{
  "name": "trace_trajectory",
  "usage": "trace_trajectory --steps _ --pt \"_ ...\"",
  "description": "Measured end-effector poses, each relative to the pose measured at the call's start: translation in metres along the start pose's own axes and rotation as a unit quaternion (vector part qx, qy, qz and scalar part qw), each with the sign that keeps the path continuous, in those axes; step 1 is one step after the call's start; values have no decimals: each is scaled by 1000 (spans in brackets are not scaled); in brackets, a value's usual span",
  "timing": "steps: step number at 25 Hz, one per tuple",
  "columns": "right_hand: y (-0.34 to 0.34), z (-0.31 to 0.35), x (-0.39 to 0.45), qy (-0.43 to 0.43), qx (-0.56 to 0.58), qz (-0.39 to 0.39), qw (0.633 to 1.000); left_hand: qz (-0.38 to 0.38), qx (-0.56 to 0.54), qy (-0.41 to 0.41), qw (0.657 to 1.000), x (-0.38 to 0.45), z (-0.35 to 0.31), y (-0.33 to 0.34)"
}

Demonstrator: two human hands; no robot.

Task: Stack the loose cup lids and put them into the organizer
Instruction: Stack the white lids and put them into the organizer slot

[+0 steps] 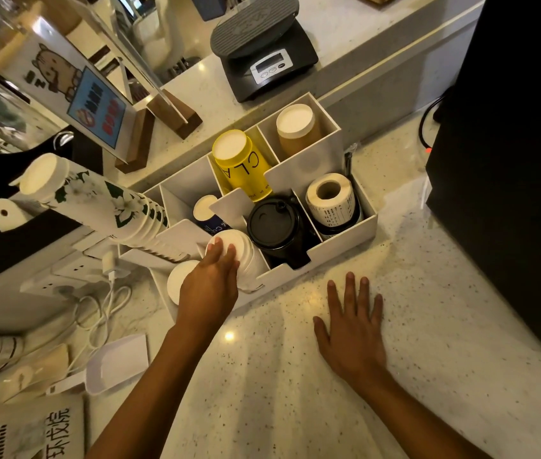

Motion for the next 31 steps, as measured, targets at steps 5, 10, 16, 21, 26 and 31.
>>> trace_trajectory --steps 5,10,16,21,26,31 --pt "1 0 0 2 -5 1 1000 -7 26 -22 999 -5 -11 8" --pt "0 -1 0 3 -3 4 1000 -7 45 -16 999 -12 -10 13" --pt "3 -1 1 -3 3 -5 1000 -1 31 -13 999 -12 -10 15" --pt "-9 2 3 -9 8 35 999 17 1 -35 999 -5 -5 8" --pt "-29 -2 8 -34 -38 132 990 64 -63 -26 996 -2 1 2" --pt "-89 20 33 -92 -28 125 987 98 -17 -39 994 -7 -4 -18"
Point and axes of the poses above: each hand's wrist, its own x-axis towards the middle knuckle, its own y-axis out of the palm, z = x × y, the point moved 2 cm from there along x, towards the middle knuckle, and after that the axes turned 5 degrees about -y, right-handed, at the moved point
